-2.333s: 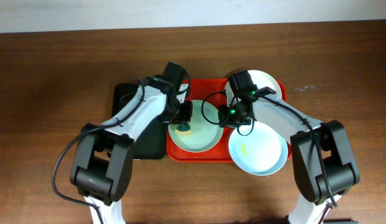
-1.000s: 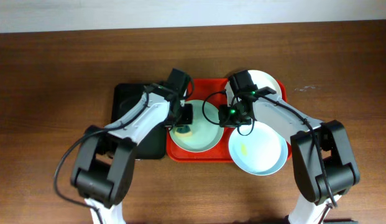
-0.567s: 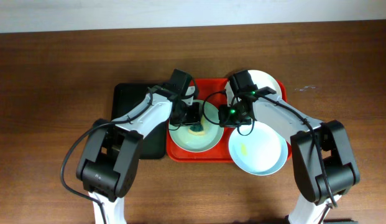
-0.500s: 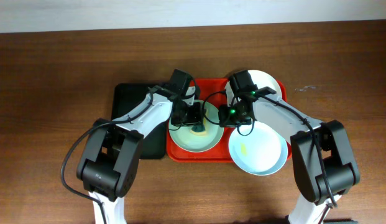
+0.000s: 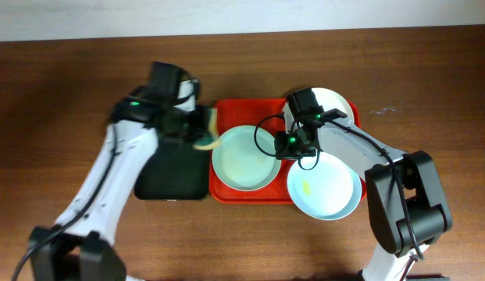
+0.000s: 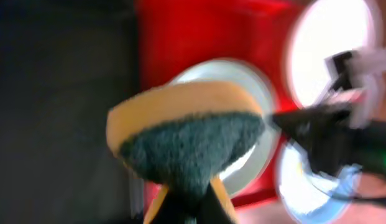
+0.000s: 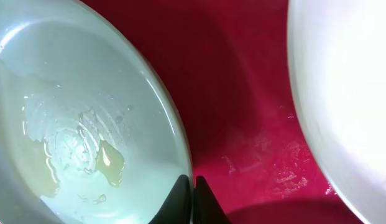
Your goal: Clean dirty plates on tray and stack at the side
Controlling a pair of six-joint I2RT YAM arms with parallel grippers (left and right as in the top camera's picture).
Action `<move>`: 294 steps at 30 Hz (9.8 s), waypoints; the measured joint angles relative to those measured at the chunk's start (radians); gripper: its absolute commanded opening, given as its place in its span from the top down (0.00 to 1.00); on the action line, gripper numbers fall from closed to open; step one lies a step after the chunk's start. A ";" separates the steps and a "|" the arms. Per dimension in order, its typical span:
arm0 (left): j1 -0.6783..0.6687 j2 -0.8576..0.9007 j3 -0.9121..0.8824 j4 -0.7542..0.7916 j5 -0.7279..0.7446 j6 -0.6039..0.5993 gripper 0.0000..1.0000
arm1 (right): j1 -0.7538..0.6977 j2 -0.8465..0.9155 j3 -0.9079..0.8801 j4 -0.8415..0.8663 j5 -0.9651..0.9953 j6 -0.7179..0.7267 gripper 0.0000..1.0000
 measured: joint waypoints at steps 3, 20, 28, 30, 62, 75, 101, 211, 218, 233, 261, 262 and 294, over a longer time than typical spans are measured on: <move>0.048 -0.003 -0.003 -0.106 -0.109 0.032 1.00 | 0.000 0.000 0.000 0.000 0.000 0.000 0.96; 0.081 0.098 -0.323 0.125 -0.321 0.131 0.83 | 0.000 0.000 0.001 0.000 0.000 0.000 0.96; 0.082 0.102 -0.288 0.066 -0.323 0.147 0.51 | 0.000 0.000 0.001 0.001 0.000 0.000 0.91; 0.087 0.101 -0.190 -0.022 -0.323 0.144 0.37 | 0.000 0.000 0.001 0.002 -0.002 0.001 0.90; 0.343 -0.023 0.229 -0.170 -0.326 0.074 0.01 | 0.001 0.000 0.002 0.003 0.010 0.003 0.96; 0.343 -0.023 0.229 -0.170 -0.326 0.074 0.01 | 0.001 0.000 0.007 -0.016 0.037 0.002 0.95; 0.343 -0.023 0.229 -0.170 -0.326 0.074 0.01 | -0.015 0.000 0.008 -0.027 0.046 0.004 0.87; 0.343 -0.023 0.229 -0.173 -0.326 0.074 0.01 | 0.544 0.008 0.373 0.723 1.057 -0.728 0.96; 0.343 -0.023 0.229 -0.173 -0.326 0.074 0.01 | 0.544 0.008 0.373 0.925 1.121 -0.929 0.96; 0.343 -0.023 0.229 -0.173 -0.326 0.074 0.01 | 0.547 0.008 0.373 0.991 1.129 -0.973 0.96; 0.343 -0.023 0.229 -0.173 -0.326 0.074 0.01 | 0.504 0.013 0.380 0.224 0.940 -0.001 0.96; 0.343 -0.023 0.229 -0.173 -0.326 0.074 0.01 | 0.487 0.013 0.380 0.208 0.922 0.028 0.96; 0.343 -0.023 0.229 -0.173 -0.326 0.074 0.01 | -0.933 -0.157 0.234 -0.428 0.169 0.159 0.96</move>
